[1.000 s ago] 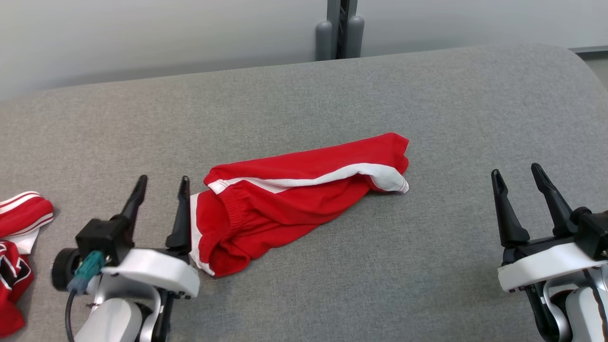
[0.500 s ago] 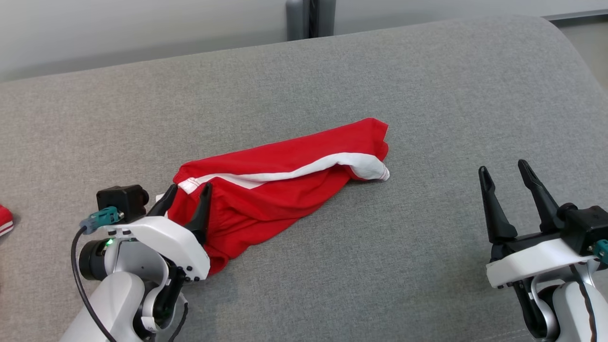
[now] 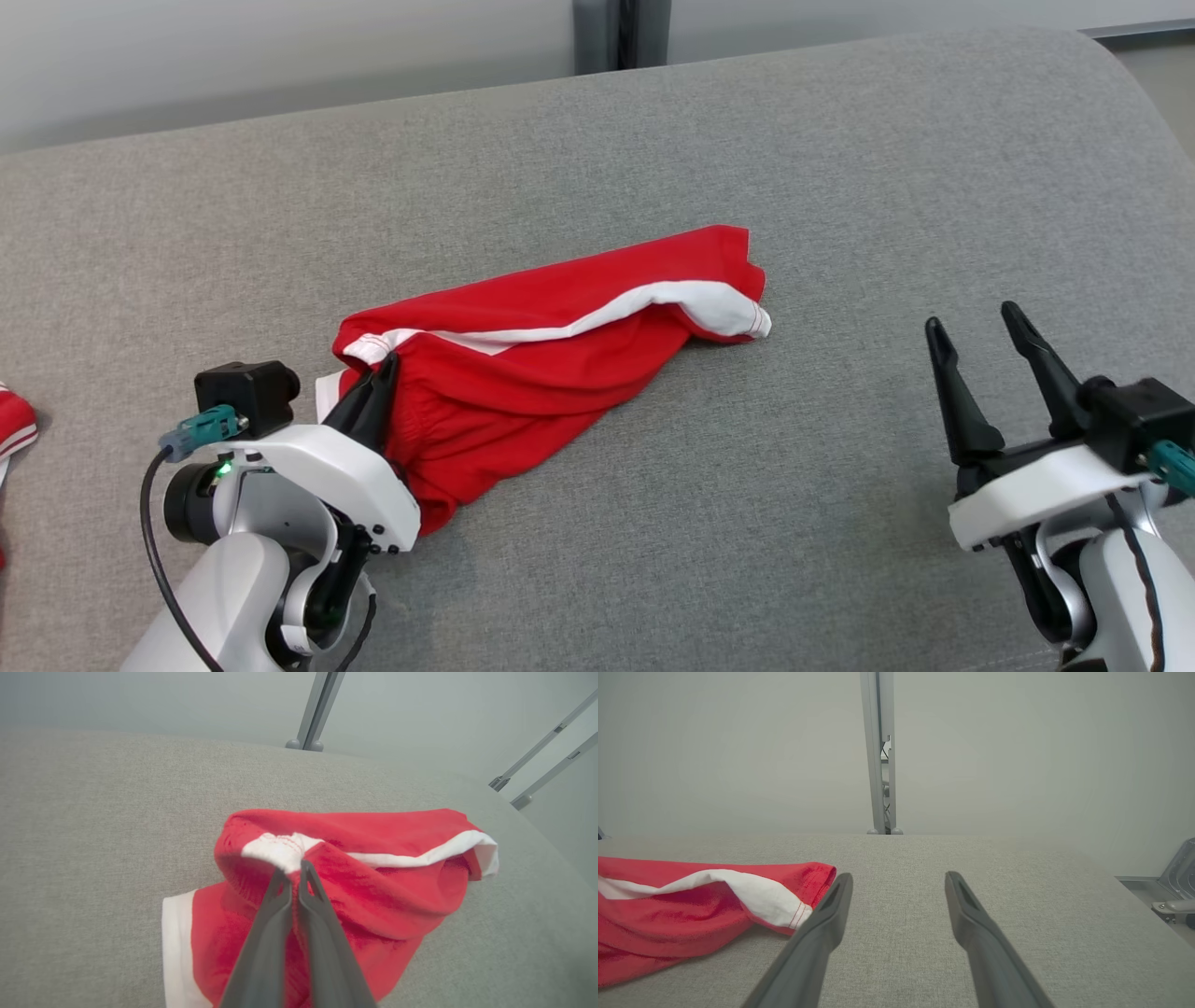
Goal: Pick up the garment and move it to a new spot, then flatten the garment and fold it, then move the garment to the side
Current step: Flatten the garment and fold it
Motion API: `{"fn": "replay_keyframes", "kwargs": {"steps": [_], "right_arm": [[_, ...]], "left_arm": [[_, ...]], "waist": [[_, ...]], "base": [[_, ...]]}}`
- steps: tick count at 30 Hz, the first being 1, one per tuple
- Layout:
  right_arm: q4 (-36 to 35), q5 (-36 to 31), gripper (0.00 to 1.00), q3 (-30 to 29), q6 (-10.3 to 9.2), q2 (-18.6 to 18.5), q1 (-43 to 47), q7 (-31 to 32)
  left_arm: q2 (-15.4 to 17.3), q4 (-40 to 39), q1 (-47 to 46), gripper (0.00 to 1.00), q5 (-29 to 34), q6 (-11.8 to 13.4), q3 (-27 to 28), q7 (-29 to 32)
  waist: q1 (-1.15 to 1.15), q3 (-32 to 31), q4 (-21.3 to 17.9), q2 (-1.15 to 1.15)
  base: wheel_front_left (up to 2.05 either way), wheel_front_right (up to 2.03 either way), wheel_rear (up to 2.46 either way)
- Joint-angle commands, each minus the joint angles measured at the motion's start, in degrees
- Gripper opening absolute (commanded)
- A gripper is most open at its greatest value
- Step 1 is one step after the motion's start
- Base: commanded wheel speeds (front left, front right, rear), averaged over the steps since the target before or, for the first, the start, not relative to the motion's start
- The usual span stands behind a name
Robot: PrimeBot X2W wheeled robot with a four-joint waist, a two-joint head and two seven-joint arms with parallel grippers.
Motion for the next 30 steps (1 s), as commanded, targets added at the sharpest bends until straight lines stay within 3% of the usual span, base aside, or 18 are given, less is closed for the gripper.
{"fn": "replay_keyframes", "kwargs": {"steps": [1, 6, 20, 21, 23, 24, 30], "right_arm": [[1.3, 1.2, 1.0, 1.9, -0.02, -1.3, -1.8, 0.8], [8.3, 5.1, 1.0, 9.7, -0.02, -4.3, -7.2, 2.1], [26.9, 16.6, 1.0, 27.8, -0.03, -5.9, -23.3, -0.4], [27.8, 17.2, 0.78, 29.2, -0.02, -5.9, -24.1, -0.6], [29.7, 19.0, 0.14, 31.1, -0.03, -6.3, -25.7, -0.9], [30.4, 19.8, 0.0, 32.0, -0.03, -6.4, -26.5, -1.0], [31.4, 23.8, 0.0, 34.2, -0.03, -8.4, -29.8, -3.7]], "left_arm": [[0.4, -0.6, -0.7, 0.0, 0.6, -0.3, -0.3, 0.0], [0.2, -1.6, -1.2, 0.0, 1.4, -0.8, -1.9, 0.3], [-1.5, -1.0, -4.5, 0.0, 4.0, -3.3, -6.2, -0.6], [-1.6, -1.0, -4.8, 0.0, 4.1, -3.5, -6.3, -0.8], [-1.8, -1.1, -5.3, 0.0, 4.3, -3.7, -6.5, -1.3], [-1.8, -1.2, -5.4, 0.0, 4.5, -3.8, -6.6, -1.6], [-1.4, -3.3, -6.5, 0.0, 5.2, -4.1, -6.0, -3.8]], "waist": [[0.0, 0.1, 0.4, 0.0], [0.0, 1.1, 2.0, 0.0], [0.0, 4.0, 6.9, 0.0], [0.0, 4.2, 7.1, 0.0], [0.0, 4.5, 7.4, 0.0], [0.0, 4.7, 7.6, 0.0], [0.0, 5.4, 7.6, 0.0]], "base": [[0.0, 0.0, 0.0], [0.0, 0.0, 0.0], [0.0, 0.0, 0.0], [0.0, 0.0, 0.0], [0.0, 0.0, 0.0], [0.0, 0.0, 0.0], [0.0, 0.0, 0.0]]}}
